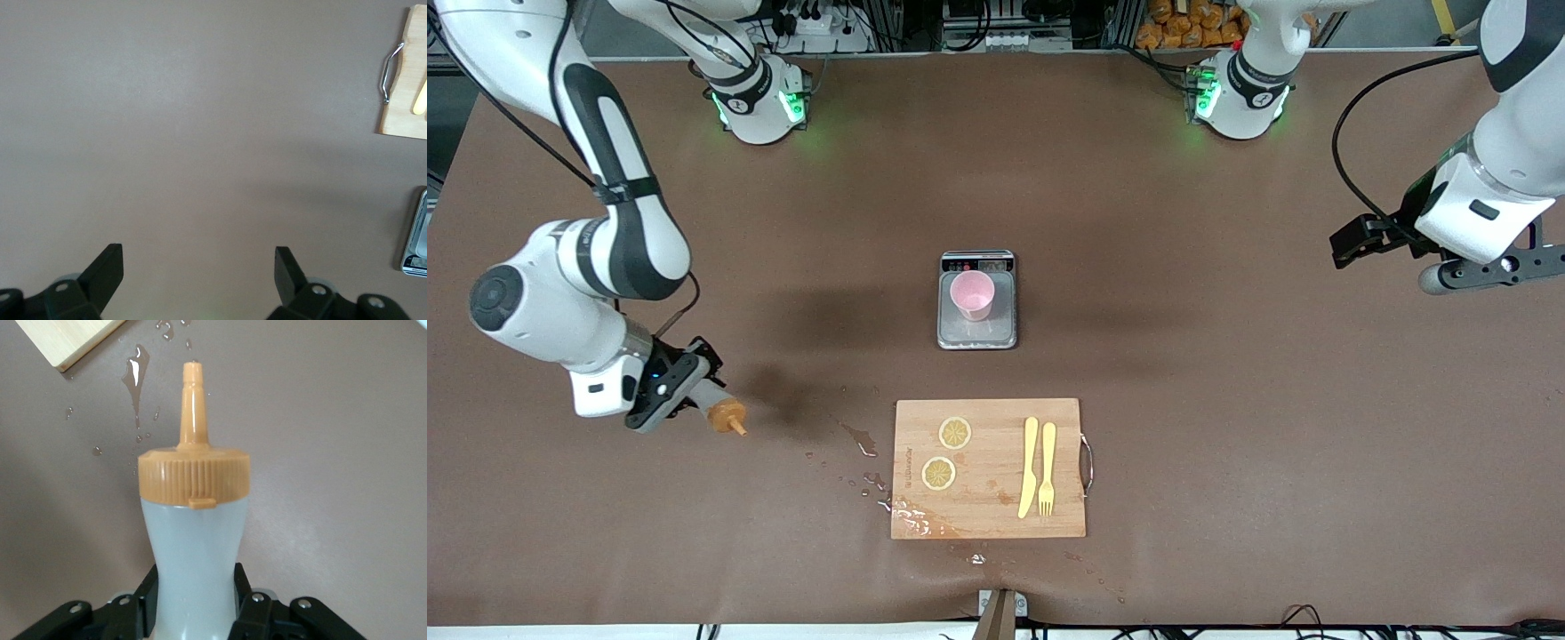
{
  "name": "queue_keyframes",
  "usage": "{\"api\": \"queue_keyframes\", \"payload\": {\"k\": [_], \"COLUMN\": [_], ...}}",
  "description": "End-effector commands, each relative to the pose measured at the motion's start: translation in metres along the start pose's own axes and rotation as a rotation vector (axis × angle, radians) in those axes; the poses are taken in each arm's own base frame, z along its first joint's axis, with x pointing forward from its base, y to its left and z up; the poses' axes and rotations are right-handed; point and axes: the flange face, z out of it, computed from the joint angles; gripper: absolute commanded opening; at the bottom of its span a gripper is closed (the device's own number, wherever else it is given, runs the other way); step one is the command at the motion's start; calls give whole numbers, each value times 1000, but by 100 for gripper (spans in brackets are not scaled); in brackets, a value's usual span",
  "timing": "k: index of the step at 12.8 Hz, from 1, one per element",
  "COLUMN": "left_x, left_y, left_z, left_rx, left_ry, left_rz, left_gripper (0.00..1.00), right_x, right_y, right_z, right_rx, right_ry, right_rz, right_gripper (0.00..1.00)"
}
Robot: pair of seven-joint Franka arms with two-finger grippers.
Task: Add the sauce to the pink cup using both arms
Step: 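Lower the bottle with the right gripper back onto the table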
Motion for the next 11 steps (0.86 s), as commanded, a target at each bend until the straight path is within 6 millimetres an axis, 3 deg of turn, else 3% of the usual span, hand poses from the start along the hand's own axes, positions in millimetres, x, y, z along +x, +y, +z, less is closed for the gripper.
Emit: {"api": "queue_keyframes", "payload": {"k": [1, 7, 11], "left_x": [-8, -11, -12], "left_y": [-3, -6, -5], "left_z": [-13, -17, -19], "left_rx": [1, 8, 72], "left_ry": [12, 6, 24], "left_rz": [-6, -5, 10], "left_gripper": [100, 100, 100], "right_x": [-20, -58, -78], "right_y": [13, 44, 56], "right_z": [-22, -23, -9], "right_rx": [40, 75, 63], "right_ry": [87, 338, 427], "right_rz": [-7, -43, -111], "right_gripper": [0, 0, 0]}}
